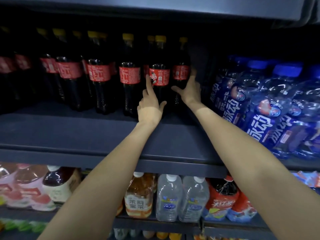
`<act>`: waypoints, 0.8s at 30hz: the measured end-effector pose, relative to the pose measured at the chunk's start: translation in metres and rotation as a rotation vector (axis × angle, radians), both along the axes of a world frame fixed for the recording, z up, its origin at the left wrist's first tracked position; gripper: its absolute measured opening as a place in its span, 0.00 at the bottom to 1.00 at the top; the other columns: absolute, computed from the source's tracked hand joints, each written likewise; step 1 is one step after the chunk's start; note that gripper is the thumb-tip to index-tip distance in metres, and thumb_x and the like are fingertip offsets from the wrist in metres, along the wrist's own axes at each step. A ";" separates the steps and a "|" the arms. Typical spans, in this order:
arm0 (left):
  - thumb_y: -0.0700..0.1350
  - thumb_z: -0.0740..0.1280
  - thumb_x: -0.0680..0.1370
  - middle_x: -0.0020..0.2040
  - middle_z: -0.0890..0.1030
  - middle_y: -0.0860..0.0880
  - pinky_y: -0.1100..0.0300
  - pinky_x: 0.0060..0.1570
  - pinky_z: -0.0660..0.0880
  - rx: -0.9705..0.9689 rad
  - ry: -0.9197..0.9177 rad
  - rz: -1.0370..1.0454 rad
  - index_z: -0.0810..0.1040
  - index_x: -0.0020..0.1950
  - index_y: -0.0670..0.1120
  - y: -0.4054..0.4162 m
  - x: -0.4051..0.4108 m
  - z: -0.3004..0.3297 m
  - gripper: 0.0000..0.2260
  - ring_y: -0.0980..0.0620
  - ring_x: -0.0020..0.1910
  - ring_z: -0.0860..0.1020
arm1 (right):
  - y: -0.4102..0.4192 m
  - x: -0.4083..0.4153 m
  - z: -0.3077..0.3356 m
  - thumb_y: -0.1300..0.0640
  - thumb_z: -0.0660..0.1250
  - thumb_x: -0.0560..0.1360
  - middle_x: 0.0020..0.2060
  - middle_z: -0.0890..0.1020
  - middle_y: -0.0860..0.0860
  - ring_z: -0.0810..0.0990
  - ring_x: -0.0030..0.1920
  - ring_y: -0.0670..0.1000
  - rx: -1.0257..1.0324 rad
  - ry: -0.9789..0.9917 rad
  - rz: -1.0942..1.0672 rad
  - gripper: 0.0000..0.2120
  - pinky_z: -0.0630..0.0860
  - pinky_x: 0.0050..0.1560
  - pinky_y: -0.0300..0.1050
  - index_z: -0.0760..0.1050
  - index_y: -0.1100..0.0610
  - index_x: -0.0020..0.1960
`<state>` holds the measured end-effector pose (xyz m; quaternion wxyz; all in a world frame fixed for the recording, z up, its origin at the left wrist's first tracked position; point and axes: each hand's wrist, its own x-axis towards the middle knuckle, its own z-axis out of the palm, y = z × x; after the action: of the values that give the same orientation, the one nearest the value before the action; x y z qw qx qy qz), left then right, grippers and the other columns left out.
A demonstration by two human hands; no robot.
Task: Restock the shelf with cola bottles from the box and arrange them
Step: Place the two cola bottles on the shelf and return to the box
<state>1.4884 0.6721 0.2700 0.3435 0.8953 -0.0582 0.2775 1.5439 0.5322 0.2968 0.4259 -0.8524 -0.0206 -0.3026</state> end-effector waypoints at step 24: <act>0.49 0.61 0.78 0.46 0.83 0.58 0.54 0.54 0.77 -0.195 0.164 -0.381 0.78 0.55 0.54 0.024 -0.163 0.047 0.09 0.60 0.47 0.81 | -0.004 -0.246 0.012 0.57 0.64 0.76 0.44 0.84 0.47 0.82 0.43 0.50 -0.295 -0.108 -0.164 0.15 0.77 0.41 0.46 0.74 0.55 0.62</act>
<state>1.3254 0.6958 0.3169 0.4781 0.8504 -0.1710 0.1380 1.2980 0.5287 0.3088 0.2682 -0.8871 -0.0178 -0.3753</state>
